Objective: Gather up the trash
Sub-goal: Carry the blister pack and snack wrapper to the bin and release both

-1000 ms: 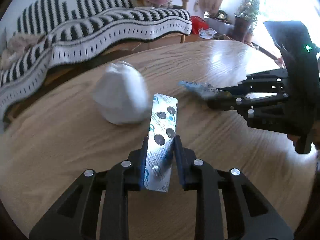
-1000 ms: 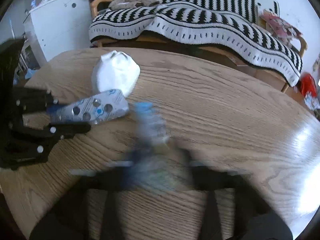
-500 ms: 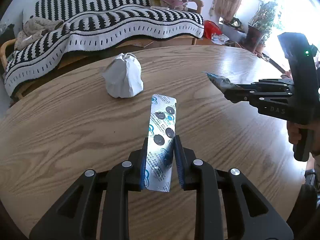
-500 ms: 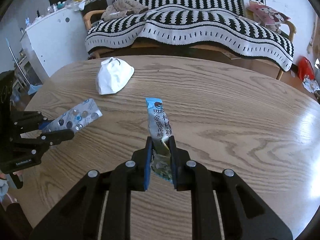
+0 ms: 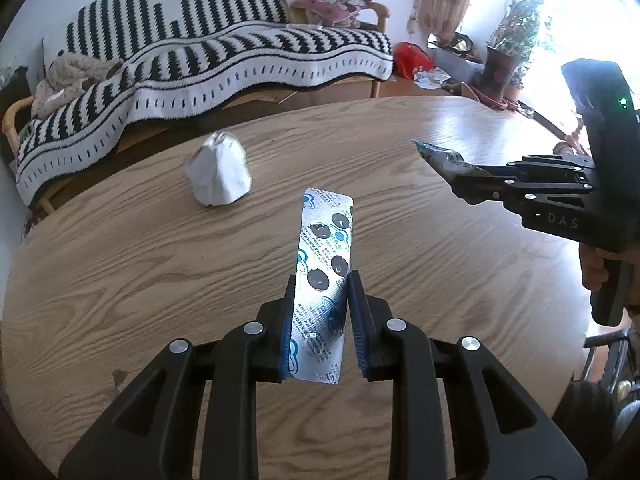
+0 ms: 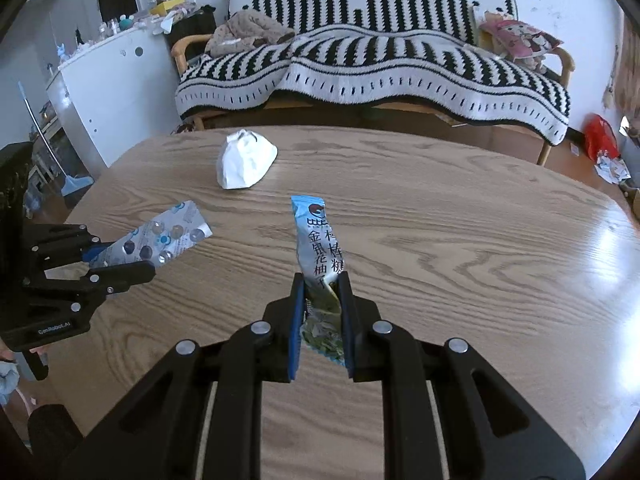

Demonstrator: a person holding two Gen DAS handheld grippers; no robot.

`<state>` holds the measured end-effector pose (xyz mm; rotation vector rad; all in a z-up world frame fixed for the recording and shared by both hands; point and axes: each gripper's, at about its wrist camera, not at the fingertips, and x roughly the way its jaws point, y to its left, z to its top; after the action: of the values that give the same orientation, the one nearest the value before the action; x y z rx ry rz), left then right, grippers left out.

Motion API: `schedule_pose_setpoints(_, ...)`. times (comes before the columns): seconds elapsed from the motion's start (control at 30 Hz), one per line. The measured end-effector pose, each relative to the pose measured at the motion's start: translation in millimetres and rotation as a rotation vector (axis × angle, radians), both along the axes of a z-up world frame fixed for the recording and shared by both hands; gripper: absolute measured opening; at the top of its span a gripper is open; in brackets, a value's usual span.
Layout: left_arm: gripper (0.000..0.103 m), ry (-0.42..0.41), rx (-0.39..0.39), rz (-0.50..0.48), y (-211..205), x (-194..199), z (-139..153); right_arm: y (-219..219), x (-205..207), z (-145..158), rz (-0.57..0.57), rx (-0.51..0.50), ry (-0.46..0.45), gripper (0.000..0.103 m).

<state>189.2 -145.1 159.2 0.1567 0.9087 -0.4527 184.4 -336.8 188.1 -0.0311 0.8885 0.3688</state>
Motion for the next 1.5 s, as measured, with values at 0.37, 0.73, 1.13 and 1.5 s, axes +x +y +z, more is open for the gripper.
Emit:
schedule_pose_setpoints(0.37, 0.024, -0.037, -0.095, -0.139, -88.9, -72.9, 46.1, -75.0, -104.6, 51.1, -0.121, -0.029, -0.084, 0.017)
schedule_pose_setpoints(0.73, 0.024, 0.032, -0.196, -0.380, -226.8, -187.1, 57.5, -187.9, -240.8, 85.0, -0.326, -0.007, -0.125, 0.017)
schedule_pose_setpoints(1.13, 0.024, 0.480, -0.134, -0.347, -304.0, -256.6, -95.9, -255.2, -362.8, -70.3, -0.572, 0.195, 0.194, 0.017)
schedule_pose_setpoints(1.5, 0.024, 0.515, -0.075, -0.399, -325.8, -257.5, -114.0, -271.2, -374.4, -116.4, -0.627, 0.271, 0.293, 0.017)
